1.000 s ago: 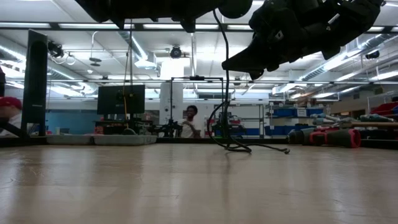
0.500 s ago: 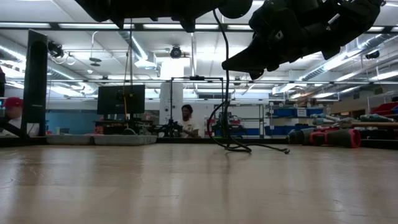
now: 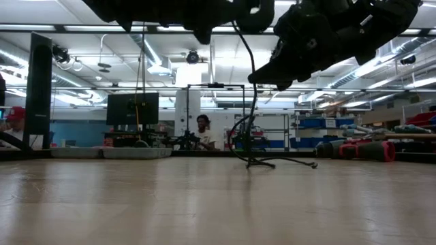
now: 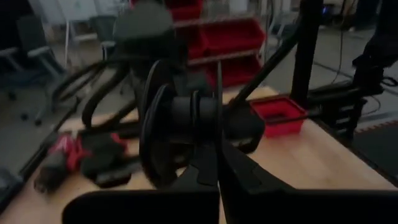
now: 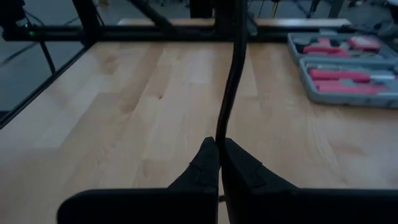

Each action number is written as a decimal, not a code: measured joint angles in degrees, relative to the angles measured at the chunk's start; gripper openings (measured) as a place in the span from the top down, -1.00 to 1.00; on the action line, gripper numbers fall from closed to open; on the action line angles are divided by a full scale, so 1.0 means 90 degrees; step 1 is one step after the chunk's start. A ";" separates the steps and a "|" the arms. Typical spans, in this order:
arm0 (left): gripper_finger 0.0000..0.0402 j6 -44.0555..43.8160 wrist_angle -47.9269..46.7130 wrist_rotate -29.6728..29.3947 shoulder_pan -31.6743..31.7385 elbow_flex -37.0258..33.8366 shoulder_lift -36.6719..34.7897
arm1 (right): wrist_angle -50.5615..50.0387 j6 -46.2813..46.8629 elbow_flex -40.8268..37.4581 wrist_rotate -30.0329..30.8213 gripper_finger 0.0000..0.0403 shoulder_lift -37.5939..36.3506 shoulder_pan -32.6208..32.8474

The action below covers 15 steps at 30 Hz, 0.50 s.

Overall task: Coil cords
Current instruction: Coil the black wire on the black spool

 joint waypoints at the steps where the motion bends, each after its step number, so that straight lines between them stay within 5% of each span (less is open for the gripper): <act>1: 1.00 -0.0007 -0.0111 -0.0070 0.0000 0.0001 -0.0007 | -0.0090 0.0001 0.0000 -0.0006 1.00 -0.0037 0.0000; 15: 1.00 -0.0670 -0.1386 -0.0507 0.0017 -0.0004 -0.0226 | -0.1410 0.0016 0.0000 -0.0254 1.00 -0.0986 -0.0002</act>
